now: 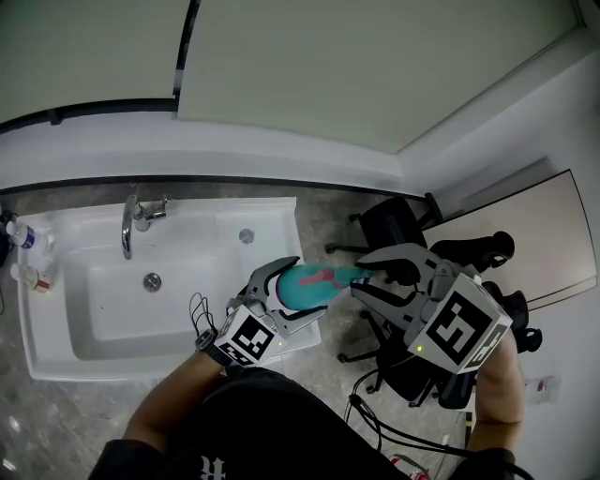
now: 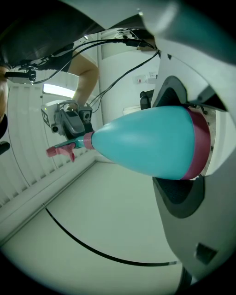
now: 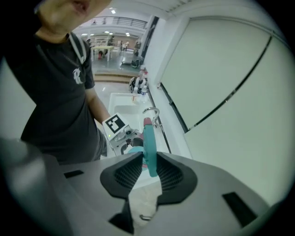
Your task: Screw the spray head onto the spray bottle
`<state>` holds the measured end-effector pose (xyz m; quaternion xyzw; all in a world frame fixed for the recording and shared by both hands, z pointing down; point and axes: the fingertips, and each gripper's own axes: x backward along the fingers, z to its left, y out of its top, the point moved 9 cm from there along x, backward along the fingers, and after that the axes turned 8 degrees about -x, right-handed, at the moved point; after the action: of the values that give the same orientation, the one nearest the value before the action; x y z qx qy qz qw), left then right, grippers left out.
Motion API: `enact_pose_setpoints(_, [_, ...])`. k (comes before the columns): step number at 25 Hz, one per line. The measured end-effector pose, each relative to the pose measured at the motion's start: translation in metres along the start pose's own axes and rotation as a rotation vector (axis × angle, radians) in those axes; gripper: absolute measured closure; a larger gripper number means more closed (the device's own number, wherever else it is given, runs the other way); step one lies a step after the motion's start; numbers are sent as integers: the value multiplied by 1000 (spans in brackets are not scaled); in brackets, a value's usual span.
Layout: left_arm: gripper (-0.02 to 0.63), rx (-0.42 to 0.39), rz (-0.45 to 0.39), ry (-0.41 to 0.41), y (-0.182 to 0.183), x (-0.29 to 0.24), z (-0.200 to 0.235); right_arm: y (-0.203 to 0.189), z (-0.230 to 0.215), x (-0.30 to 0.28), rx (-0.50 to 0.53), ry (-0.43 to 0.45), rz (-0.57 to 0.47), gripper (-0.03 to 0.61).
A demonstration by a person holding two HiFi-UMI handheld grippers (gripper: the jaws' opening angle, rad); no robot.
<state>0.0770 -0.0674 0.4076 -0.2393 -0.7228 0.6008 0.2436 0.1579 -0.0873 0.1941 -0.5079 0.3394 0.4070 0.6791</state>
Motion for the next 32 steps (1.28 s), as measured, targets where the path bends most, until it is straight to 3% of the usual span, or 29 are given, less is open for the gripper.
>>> enact_pose_setpoints(3, [195,11,-9,3,4,3,1,-3,-4,1,-169,44,-55,503])
enact_pose_setpoints(9, [195,56,-23,-13,6,8,4,-16,-11,1,-400,84,-169,514])
enact_pose_setpoints(17, [195,-16,151,125,15,8,19,-18,-14,-3,-817,-8,-279,514])
enact_pose_setpoints(20, [195,-50,188,144,14,7,22,-21,-16,-6,-888,15,-309,514])
enact_pose_setpoints(22, [195,-66,183,127,14,8,23,-23,-16,-7,-884,49,-316,504])
enact_pose_setpoints(25, [195,-99,164,101,18,9,22,-22,-10,-7,-841,105,-305,407])
enact_pose_setpoints(28, [195,-108,146,62,18,10,21,-21,-6,10,-778,160,-317,373])
enact_pose_setpoints(30, [195,-106,127,5,18,12,21,-17,-3,34,-609,160,-336,373])
enact_pose_setpoints(32, [195,-97,107,-80,16,12,21,-7,5,52,-218,48,-248,373])
